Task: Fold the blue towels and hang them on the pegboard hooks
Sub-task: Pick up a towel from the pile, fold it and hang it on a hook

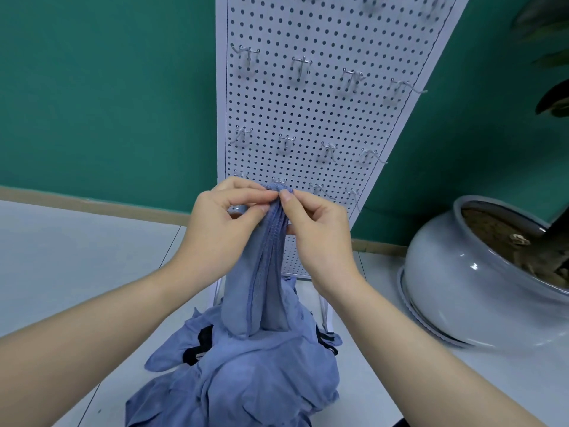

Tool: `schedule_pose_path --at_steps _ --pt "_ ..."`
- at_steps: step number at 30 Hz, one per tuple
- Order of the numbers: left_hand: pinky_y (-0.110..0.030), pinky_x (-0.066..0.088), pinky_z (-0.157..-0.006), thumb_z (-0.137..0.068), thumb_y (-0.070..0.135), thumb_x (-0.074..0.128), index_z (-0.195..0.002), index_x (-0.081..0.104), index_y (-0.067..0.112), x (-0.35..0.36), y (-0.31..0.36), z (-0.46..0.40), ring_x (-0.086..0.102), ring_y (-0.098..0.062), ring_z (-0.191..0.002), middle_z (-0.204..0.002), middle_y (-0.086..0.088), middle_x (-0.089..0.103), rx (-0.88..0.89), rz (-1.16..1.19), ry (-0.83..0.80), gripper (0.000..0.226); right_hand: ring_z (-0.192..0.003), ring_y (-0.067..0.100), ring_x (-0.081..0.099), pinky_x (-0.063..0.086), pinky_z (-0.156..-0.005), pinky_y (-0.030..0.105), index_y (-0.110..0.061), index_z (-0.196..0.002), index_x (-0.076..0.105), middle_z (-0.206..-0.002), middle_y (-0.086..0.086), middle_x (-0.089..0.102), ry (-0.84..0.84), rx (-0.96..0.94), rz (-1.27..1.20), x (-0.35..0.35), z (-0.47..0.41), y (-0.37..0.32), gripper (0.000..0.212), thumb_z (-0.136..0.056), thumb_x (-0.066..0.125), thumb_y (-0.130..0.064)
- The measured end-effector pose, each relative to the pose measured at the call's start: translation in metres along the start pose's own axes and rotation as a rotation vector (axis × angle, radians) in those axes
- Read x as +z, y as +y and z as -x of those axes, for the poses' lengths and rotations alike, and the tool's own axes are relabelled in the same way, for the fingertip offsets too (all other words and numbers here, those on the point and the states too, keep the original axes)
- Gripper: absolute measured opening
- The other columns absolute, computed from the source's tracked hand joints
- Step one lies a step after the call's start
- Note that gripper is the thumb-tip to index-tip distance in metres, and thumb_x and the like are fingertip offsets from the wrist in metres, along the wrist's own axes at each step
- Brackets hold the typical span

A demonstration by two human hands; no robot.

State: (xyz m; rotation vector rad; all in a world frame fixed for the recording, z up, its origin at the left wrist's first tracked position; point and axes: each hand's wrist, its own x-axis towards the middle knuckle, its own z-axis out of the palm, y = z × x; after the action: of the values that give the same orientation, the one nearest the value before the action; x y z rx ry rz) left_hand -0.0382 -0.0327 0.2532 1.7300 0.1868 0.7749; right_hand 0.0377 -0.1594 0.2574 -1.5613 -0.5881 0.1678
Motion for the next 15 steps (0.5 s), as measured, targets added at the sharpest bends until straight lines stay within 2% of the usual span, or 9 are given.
schedule_pose_path --at_steps 2,5,7,9,12,15 --pt "-0.018 0.055 -0.080 -0.093 -0.002 0.069 -0.096 0.080 0.024 0.001 0.002 0.001 0.063 0.001 -0.084 -0.099 0.004 0.065 0.014 0.001 0.001 0.028 -0.088 0.012 0.068 0.057 -0.087 0.044 -0.018 -0.101 0.081 -0.096 0.007 0.079 -0.008 -0.009 -0.015 -0.001 0.001 -0.002 0.020 -0.104 0.061 -0.020" --pt "-0.013 0.049 -0.072 -0.091 0.000 0.072 -0.090 0.079 0.025 0.000 0.006 0.001 0.058 0.000 -0.075 -0.095 0.003 0.061 0.040 -0.018 0.033 0.026 -0.088 0.014 0.065 0.054 -0.085 0.043 -0.012 -0.101 0.080 -0.098 0.015 0.077 -0.047 -0.031 -0.034 -0.002 0.001 -0.004 0.018 -0.103 0.063 -0.018" --pt "-0.015 0.050 -0.075 -0.089 0.005 0.076 -0.088 0.077 0.028 -0.002 0.005 -0.002 0.059 -0.001 -0.080 -0.099 -0.001 0.060 0.066 -0.063 0.058 0.023 -0.091 0.013 0.069 0.056 -0.089 0.040 -0.009 -0.105 0.079 -0.099 0.010 0.079 -0.080 -0.034 -0.040 -0.002 0.002 -0.004 0.018 -0.103 0.062 -0.014" --pt "-0.015 0.049 -0.083 -0.087 0.009 0.079 -0.094 0.070 0.030 -0.006 0.004 -0.004 0.061 0.000 -0.090 -0.106 0.000 0.064 0.086 -0.136 0.071 0.024 -0.095 0.016 0.072 0.057 -0.092 0.036 -0.007 -0.107 0.079 -0.101 0.005 0.080 -0.109 -0.028 -0.040 -0.003 0.003 -0.005 0.018 -0.103 0.061 -0.011" --pt "-0.014 0.047 -0.090 -0.087 0.016 0.081 -0.105 0.066 0.029 -0.013 0.001 -0.009 0.064 0.001 -0.103 -0.109 0.011 0.070 0.074 -0.175 0.000 0.027 -0.106 0.028 0.073 0.058 -0.098 0.041 -0.006 -0.110 0.078 -0.105 0.009 0.079 -0.127 -0.024 -0.062 -0.003 0.004 -0.004 0.016 -0.101 0.065 -0.011" --pt "-0.013 0.049 -0.083 -0.089 0.023 0.080 -0.102 0.069 0.030 -0.017 0.003 -0.011 0.068 -0.001 -0.097 -0.100 0.012 0.075 0.003 -0.170 -0.146 0.018 -0.100 0.026 0.074 0.057 -0.096 0.042 -0.004 -0.107 0.077 -0.103 0.011 0.079 -0.108 -0.019 -0.069 -0.003 0.002 -0.005 0.017 -0.102 0.064 -0.012"
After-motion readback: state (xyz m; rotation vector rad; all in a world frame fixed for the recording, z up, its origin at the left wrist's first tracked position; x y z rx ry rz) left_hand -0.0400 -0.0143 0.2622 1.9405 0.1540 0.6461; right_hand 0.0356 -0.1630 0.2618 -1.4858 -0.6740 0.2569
